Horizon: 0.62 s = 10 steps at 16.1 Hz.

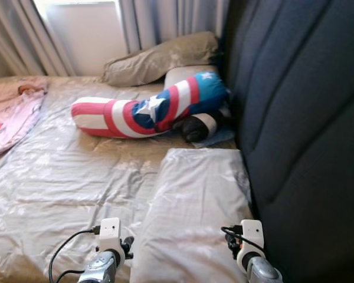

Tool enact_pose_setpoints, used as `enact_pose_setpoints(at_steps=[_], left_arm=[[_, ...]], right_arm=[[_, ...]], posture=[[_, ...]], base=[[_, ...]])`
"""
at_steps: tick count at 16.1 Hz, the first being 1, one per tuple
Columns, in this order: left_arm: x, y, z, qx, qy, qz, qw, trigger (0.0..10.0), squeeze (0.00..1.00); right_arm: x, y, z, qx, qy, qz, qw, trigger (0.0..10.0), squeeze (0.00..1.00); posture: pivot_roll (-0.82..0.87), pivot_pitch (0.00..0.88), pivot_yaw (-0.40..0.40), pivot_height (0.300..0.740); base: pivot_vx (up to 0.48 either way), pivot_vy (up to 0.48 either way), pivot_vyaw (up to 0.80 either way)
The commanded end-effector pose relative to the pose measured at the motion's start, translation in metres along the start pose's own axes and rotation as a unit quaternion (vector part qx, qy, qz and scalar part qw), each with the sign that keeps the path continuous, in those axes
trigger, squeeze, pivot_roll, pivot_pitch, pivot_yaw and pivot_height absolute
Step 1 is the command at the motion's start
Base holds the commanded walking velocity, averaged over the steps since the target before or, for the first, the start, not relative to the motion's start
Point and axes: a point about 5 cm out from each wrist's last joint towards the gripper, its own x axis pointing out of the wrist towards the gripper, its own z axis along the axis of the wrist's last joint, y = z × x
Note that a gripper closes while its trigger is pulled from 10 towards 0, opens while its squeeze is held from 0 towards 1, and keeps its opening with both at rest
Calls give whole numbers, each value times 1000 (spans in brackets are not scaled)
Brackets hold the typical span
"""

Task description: Clean up the room

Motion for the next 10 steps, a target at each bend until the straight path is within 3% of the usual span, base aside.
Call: enact_pose_setpoints(at_steps=[1, 7, 10], left_arm=[[0, 4, 1, -7, -5, 6, 1000, 10000, 0], [0, -1, 4, -10, -15, -7, 1000, 10000, 0], [0, 0, 5, -12, -18, -11, 1000, 10000, 0]], right_arm=[[0, 2, -2, -5, 4, 3, 1000, 10000, 0], [-2, -1, -6, -6, 8, -10, 1000, 10000, 0], [-4, -10, -11, 37, 12, -50, 998, 10000, 0]], posture=[[-8, 15, 2, 740], [-9, 22, -2, 740], [-2, 29, 1, 740]], base=[[322, 0, 0], [43, 0, 0], [0, 0, 0]])
